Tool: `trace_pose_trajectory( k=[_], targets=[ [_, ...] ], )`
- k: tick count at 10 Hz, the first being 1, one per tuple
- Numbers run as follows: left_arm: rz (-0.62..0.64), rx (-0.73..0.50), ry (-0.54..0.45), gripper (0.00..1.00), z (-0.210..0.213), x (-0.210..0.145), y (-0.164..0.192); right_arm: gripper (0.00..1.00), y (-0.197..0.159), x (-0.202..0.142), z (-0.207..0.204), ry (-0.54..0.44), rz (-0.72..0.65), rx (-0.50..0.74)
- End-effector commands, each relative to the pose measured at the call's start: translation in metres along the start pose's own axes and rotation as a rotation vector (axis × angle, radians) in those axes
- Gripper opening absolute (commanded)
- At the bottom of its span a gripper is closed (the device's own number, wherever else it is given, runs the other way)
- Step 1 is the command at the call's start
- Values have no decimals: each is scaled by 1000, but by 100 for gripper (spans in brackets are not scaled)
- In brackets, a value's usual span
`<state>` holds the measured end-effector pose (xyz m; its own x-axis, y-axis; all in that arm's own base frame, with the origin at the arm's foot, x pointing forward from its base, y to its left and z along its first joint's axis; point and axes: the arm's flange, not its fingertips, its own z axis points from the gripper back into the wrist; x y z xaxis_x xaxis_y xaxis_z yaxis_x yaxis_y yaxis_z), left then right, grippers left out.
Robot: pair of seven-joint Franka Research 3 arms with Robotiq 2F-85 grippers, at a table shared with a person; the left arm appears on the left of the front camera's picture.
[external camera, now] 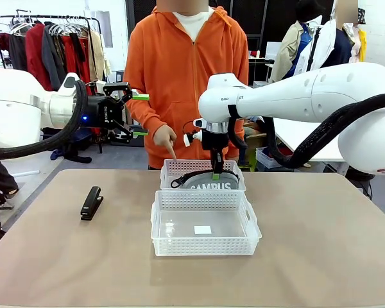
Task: Distribute items into two baskets.
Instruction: Place the picked Pencil pouch into the Organizing basket as instructed by the person.
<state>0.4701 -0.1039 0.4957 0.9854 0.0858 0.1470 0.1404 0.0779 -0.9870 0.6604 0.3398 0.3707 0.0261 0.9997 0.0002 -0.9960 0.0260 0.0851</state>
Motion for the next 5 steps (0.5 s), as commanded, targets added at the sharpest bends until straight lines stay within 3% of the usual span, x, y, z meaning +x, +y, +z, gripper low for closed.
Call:
trace_pose_trajectory(
  k=[1, 5],
  targets=[
    [-3, -4, -1, 100, 1, 0, -2, 27, 8, -7, 1, -20, -61, -17],
    [-3, -4, -1, 100, 1, 0, -2, 99, 8, -8, 2, -36, -72, -19]
  ],
)
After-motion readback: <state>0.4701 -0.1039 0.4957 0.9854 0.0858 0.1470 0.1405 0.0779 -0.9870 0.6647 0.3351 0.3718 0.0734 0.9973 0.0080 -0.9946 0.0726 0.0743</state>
